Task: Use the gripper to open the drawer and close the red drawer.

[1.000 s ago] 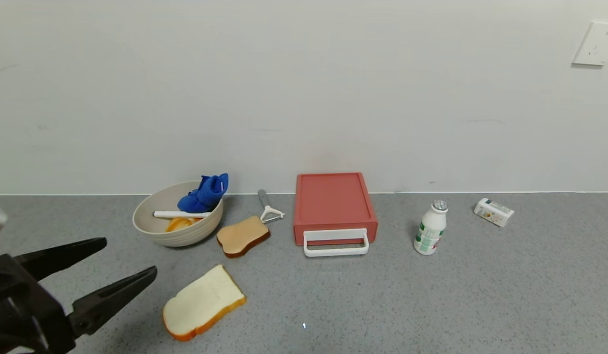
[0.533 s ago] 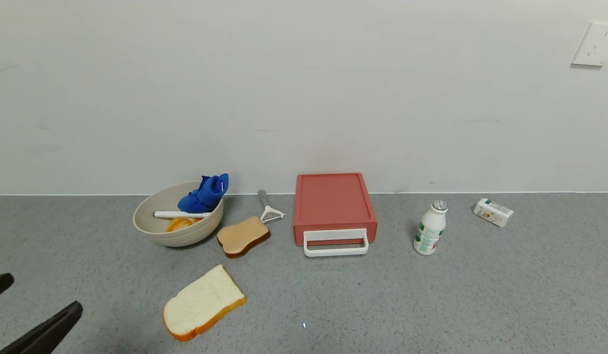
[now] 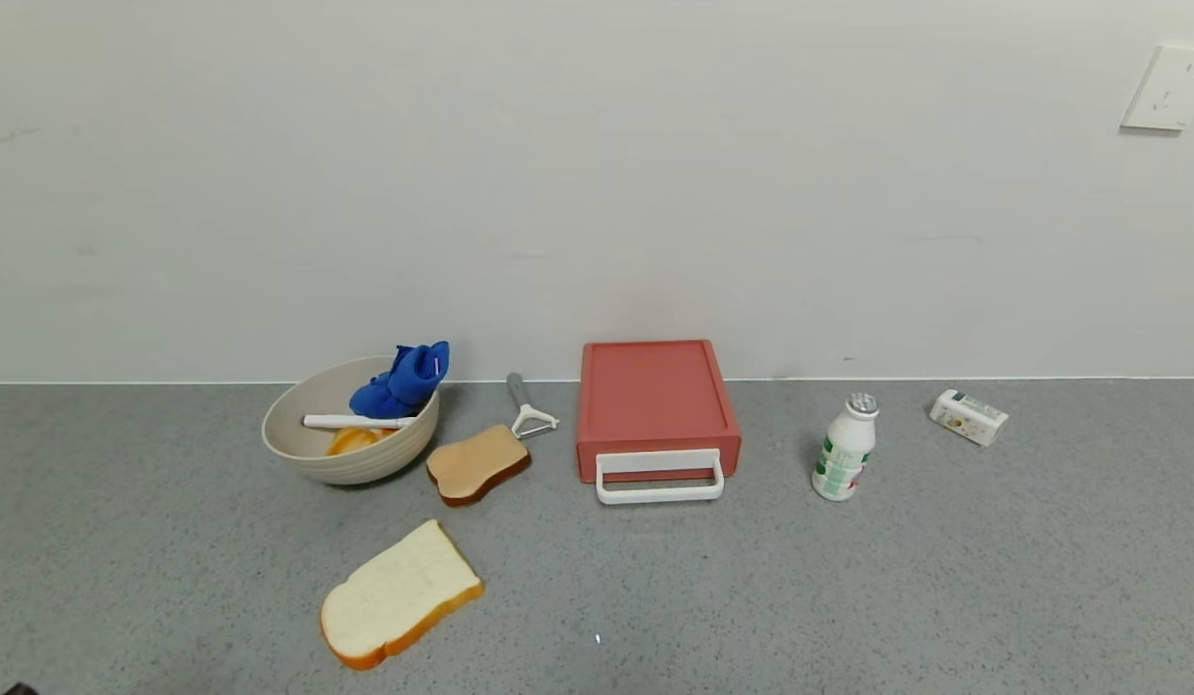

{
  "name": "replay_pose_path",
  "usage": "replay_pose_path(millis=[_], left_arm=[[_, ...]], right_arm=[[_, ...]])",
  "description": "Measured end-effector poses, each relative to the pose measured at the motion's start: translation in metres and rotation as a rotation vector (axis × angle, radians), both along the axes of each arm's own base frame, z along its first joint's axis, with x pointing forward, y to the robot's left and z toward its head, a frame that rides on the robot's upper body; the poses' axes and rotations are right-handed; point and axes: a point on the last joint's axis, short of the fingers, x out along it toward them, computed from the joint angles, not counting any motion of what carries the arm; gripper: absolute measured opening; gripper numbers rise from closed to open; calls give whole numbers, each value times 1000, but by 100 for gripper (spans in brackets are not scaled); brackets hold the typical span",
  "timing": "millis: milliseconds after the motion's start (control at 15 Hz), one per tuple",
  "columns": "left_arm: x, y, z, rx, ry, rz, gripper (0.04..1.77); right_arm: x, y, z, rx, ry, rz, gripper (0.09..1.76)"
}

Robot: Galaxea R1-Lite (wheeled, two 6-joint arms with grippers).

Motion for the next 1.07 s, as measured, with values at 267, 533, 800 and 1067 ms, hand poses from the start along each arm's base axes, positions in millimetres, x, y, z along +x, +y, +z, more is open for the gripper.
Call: replay_pose_path(millis=[267, 533, 800, 1067], left_arm=[[-24, 0, -26, -18, -57, 35, 170], [-35, -1, -49, -1, -132, 5, 170], [-23, -1, -76, 33, -163, 10, 171], [-18, -1, -103, 38, -4, 21, 171]], right_arm=[[0, 0, 0, 3, -3, 0, 171], [0, 0, 0, 2, -3, -1, 171], [0, 0, 0, 3, -2, -2, 171], [0, 0, 0, 1, -3, -1, 171]])
